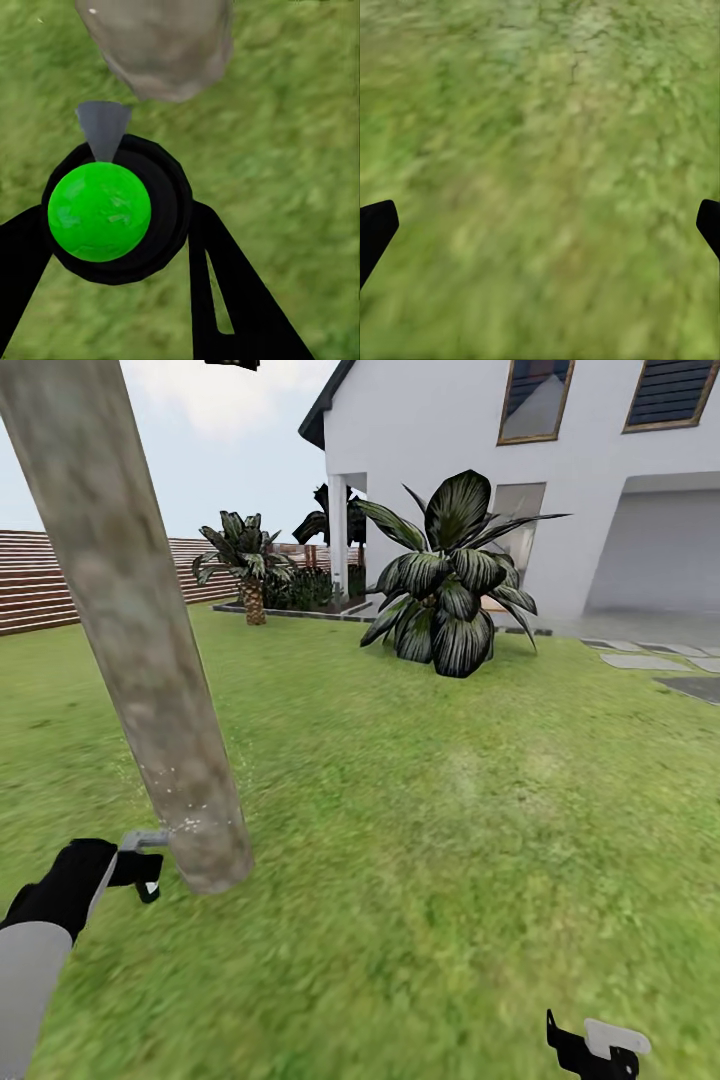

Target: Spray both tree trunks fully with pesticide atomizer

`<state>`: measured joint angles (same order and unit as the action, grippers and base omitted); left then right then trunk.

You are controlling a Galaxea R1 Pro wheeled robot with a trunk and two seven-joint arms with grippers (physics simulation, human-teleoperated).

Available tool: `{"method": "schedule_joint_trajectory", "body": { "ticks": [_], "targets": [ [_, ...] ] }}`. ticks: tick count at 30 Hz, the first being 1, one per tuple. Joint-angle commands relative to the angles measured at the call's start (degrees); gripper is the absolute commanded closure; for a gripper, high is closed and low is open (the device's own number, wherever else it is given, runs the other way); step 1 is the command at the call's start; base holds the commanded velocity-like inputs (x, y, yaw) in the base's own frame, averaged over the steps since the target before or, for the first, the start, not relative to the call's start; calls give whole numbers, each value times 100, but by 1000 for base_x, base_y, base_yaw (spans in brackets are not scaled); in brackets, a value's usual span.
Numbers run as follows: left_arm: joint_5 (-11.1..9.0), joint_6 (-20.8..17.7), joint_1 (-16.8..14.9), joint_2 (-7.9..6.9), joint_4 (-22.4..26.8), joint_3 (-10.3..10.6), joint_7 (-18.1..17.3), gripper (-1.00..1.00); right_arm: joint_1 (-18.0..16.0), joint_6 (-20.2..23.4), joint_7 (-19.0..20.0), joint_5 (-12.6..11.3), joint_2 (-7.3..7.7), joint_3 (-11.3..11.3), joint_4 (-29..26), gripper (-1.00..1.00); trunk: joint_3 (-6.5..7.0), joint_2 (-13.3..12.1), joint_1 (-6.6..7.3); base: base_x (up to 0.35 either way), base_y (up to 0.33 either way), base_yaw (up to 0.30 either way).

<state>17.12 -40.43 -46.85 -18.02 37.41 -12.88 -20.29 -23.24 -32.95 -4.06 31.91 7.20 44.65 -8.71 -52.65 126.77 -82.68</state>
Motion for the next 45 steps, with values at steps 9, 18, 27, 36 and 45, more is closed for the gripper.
{"method": "schedule_joint_trajectory", "body": {
  "ticks": [9,18,27,36,45],
  "targets": [
    [46,32,12,-371,-15,-194,-74,100,-7,-18,-42,61,1,23,10,-100,-5,2,1,1,0,0],
    [-32,-12,-31,-122,499,-208,-528,100,-5,-18,-42,61,1,17,10,-100,-5,2,1,0,0,0],
    [-91,-48,26,-663,601,-202,-739,100,-5,-18,-42,61,1,17,10,-100,-5,2,1,0,0,0],
    [-92,-52,35,-624,750,-216,-740,100,-5,-18,-42,61,1,17,10,-100,-5,2,1,-13,-111,0],
    [-87,-52,35,-624,759,-240,-740,100,-5,-18,-42,61,1,17,10,-100,-5,2,1,-1,-269,0]
  ]
}}
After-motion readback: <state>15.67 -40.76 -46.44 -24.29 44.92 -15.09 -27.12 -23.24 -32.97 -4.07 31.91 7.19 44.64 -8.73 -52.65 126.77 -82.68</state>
